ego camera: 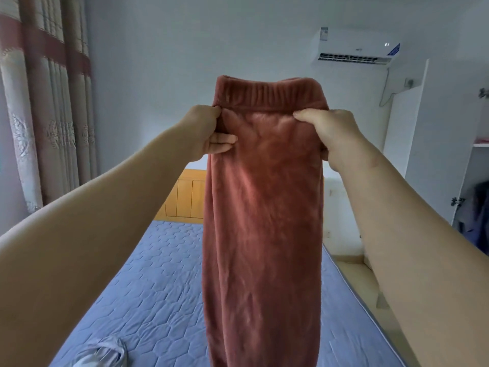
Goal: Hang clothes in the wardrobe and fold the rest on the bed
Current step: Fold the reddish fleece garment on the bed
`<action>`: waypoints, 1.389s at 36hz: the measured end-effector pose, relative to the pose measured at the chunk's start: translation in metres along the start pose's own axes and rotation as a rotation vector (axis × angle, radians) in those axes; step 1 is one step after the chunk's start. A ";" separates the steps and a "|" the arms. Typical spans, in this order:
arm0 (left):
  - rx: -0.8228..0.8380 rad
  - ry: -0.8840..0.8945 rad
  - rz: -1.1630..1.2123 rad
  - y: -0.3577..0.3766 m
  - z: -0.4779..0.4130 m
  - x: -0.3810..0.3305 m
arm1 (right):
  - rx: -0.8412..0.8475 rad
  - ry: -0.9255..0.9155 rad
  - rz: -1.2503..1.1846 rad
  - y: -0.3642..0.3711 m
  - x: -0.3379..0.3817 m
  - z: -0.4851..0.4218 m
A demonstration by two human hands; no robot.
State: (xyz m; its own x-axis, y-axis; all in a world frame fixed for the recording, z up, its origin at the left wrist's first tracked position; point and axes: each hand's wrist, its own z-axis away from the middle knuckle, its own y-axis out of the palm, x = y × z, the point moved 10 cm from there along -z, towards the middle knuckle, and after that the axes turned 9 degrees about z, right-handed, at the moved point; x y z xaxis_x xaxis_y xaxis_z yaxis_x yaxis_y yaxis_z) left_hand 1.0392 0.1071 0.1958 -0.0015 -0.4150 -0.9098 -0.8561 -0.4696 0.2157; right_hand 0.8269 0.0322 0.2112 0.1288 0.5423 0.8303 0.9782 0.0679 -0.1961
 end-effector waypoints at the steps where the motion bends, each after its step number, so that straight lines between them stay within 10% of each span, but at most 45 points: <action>1: 0.011 -0.004 0.001 0.001 0.001 0.001 | 0.020 0.032 -0.010 0.000 -0.004 0.002; 13: 0.166 0.092 -0.397 -0.008 -0.017 0.039 | 0.265 0.172 0.001 0.023 -0.059 0.007; 19: 0.187 -0.151 -0.359 -0.013 -0.031 0.074 | 0.352 0.219 0.016 0.037 -0.092 -0.001; 25: 0.137 -0.249 -0.391 -0.006 -0.064 0.139 | 0.196 0.251 0.251 0.051 -0.146 -0.029; 33: 0.046 0.162 -0.192 0.008 -0.092 0.077 | -0.264 -0.055 0.123 0.023 -0.099 -0.063; 50: 0.199 0.214 -0.016 -0.016 0.024 0.060 | -0.086 -0.149 -0.034 0.002 -0.074 0.037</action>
State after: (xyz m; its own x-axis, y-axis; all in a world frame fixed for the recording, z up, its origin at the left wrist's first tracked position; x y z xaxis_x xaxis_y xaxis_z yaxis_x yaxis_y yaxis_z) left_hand 1.0405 0.1088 0.1285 0.1040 -0.5738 -0.8124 -0.9398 -0.3241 0.1086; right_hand 0.8133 0.0232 0.1299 0.0760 0.6592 0.7482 0.9928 0.0196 -0.1181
